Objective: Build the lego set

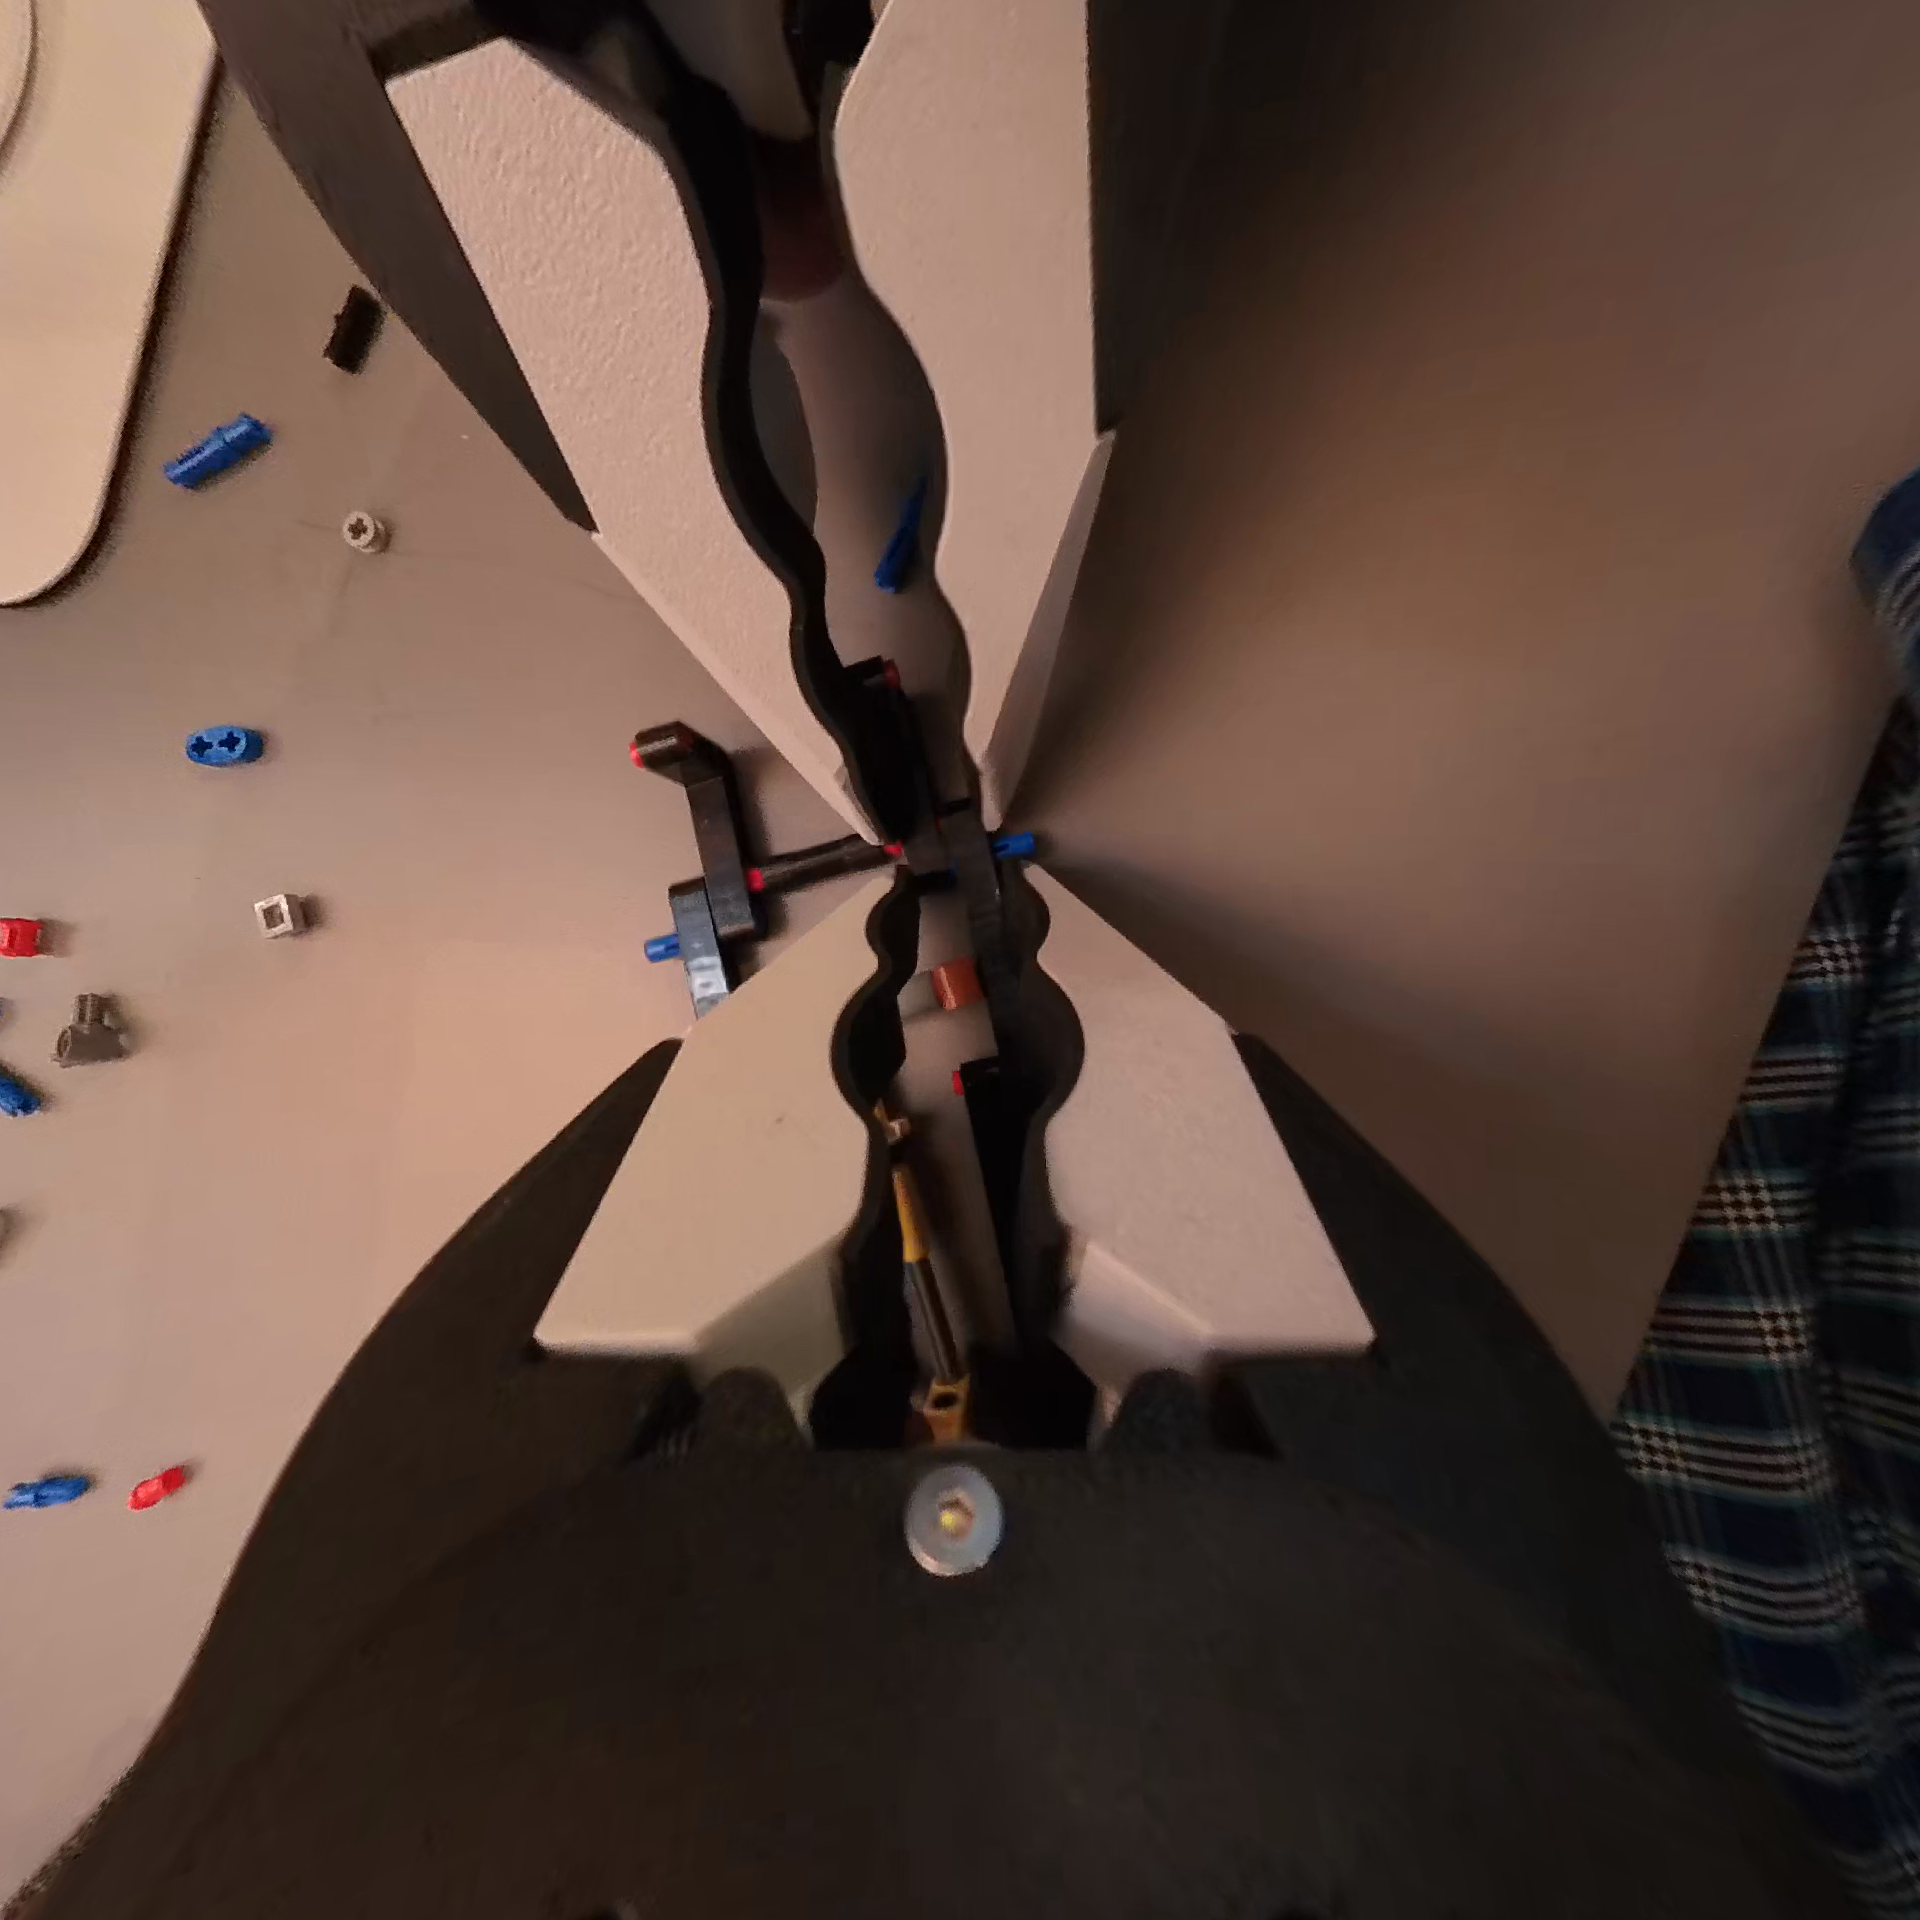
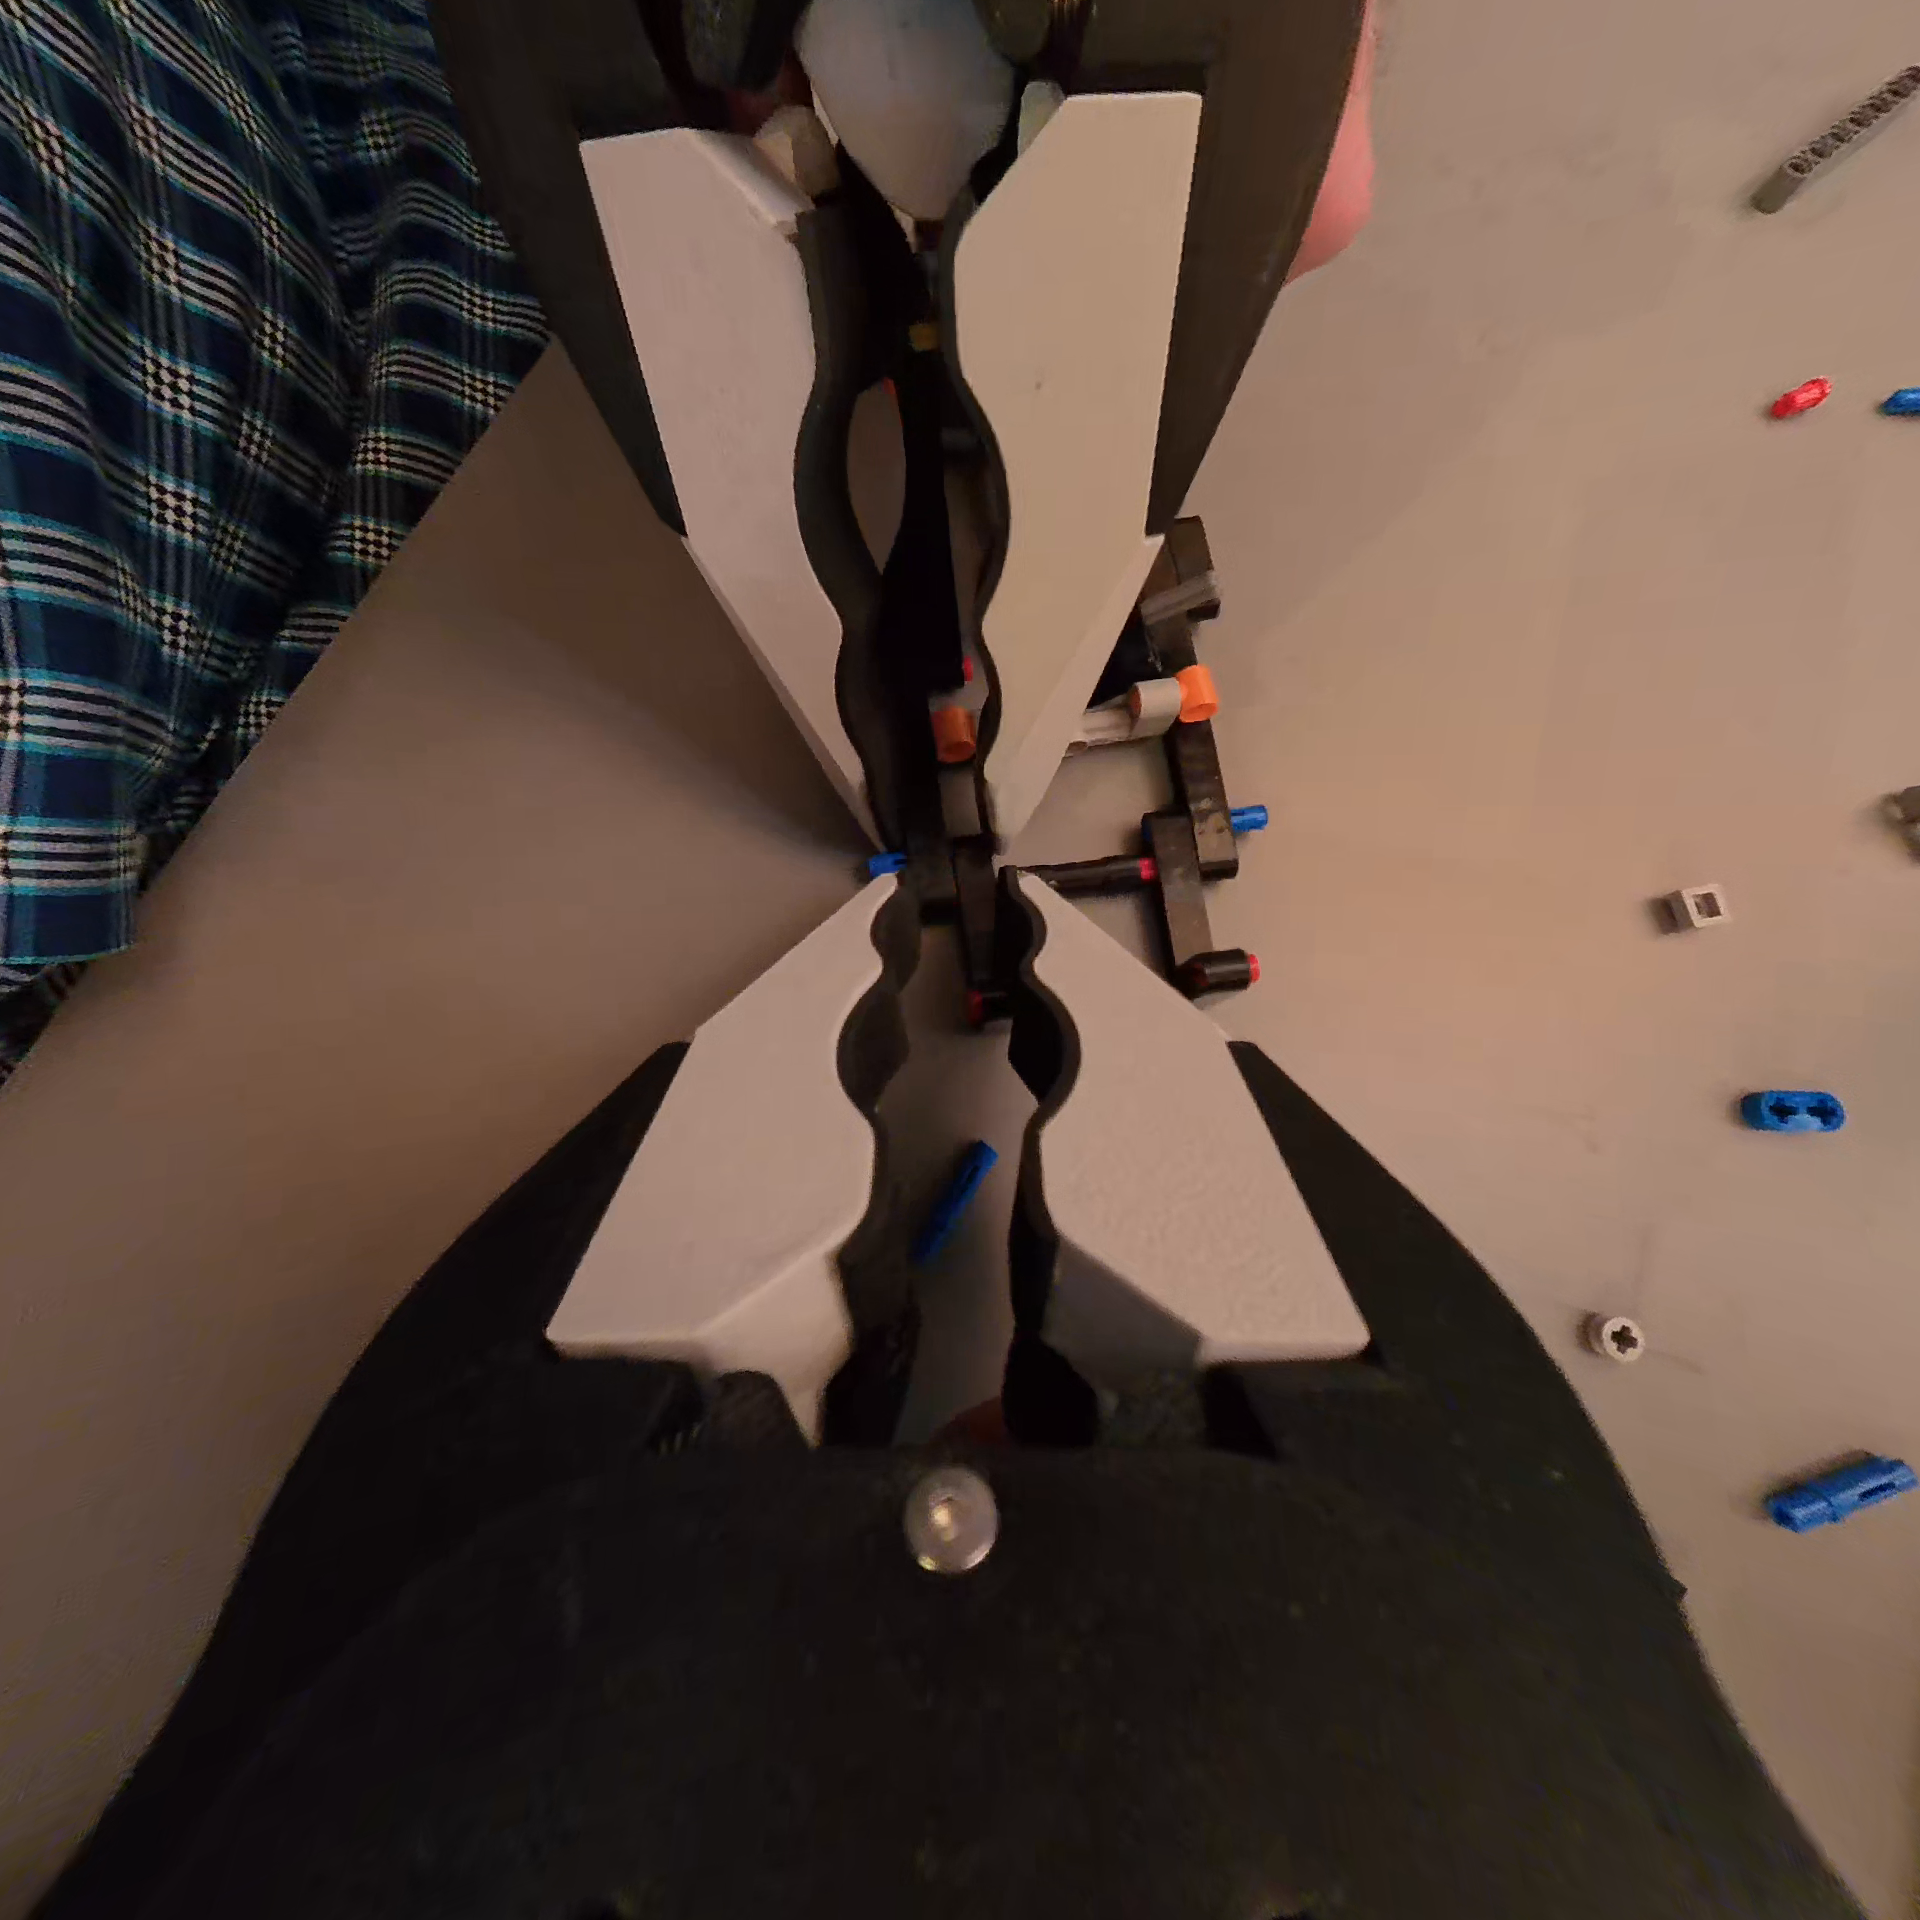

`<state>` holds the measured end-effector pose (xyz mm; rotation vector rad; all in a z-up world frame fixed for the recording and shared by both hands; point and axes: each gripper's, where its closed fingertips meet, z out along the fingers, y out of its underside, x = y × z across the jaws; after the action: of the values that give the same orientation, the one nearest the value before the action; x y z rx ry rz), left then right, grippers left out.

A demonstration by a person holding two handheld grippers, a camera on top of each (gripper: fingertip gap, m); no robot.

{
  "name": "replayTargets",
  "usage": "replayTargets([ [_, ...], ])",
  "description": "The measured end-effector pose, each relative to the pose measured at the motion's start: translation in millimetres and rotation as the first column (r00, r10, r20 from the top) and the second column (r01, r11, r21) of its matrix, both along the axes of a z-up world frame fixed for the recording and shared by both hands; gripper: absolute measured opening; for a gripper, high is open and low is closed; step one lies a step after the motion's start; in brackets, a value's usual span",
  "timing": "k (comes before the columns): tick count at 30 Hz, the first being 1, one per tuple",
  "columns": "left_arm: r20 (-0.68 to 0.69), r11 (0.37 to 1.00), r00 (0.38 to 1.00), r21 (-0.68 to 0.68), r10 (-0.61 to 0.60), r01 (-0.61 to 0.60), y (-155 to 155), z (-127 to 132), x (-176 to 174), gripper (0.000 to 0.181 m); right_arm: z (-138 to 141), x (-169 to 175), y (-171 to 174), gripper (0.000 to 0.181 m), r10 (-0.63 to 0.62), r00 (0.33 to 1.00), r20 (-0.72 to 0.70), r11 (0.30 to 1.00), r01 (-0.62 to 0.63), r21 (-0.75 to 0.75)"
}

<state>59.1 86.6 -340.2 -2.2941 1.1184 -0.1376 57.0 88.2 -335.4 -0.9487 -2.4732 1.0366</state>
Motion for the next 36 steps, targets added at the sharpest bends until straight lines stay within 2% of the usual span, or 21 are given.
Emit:
replayTargets([
  [10, -0.001, 0.999, 1.000, 0.017, 0.026, -0.026, 4, 0, -2, 0.016, 2, -2, 2, 0.016, -0.017, 1.000, -0.001, 0.999, 0.017, -0.033],
  [17, 0.021, 0.992, 0.996, 0.082, 0.091, -0.092, 9, 22, -18, 0.048, 8, -6, 15, 0.034, -0.062, 0.998, -0.027, 0.998, 0.062, 0.009],
  [20, -0.006, 0.994, 0.994, 0.006, 0.113, -0.113, 11, 10, -26, 0.069, 5, -7, 16, 0.040, -0.059, 0.998, -0.018, 0.997, 0.060, 0.057],
  [22, -0.026, 0.993, 0.993, -0.021, 0.115, -0.116, 12, 1, -27, 0.075, 5, -8, 15, 0.040, -0.053, 0.998, -0.025, 0.996, 0.054, 0.067],
  [24, -0.011, 0.991, 0.991, -0.037, 0.131, -0.132, 13, 1, -25, 0.075, 12, -10, 17, 0.043, -0.061, 0.997, -0.051, 0.996, 0.064, 0.059],
  [26, -0.011, 0.991, 0.992, -0.046, 0.123, -0.123, 12, 0, -22, 0.070, 17, -15, 22, 0.056, -0.073, 0.995, -0.062, 0.994, 0.078, 0.077],
  [30, 0.020, 0.988, 0.990, -0.079, 0.136, -0.134, 11, -2, -20, 0.065, 0, -18, 23, 0.073, -0.012, 0.999, 0.035, 0.991, 0.007, 0.135],
  [32, 0.027, 0.987, 0.990, -0.080, 0.141, -0.139, 13, -2, -22, 0.065, -6, -17, 21, 0.058, 0.026, 0.996, 0.079, 0.994, -0.035, 0.106],
  [36, 0.037, 0.988, 0.991, -0.081, 0.132, -0.129, 13, -2, -22, 0.065, -7, -16, 19, 0.058, 0.037, 0.995, 0.091, 0.997, -0.043, 0.068],
])
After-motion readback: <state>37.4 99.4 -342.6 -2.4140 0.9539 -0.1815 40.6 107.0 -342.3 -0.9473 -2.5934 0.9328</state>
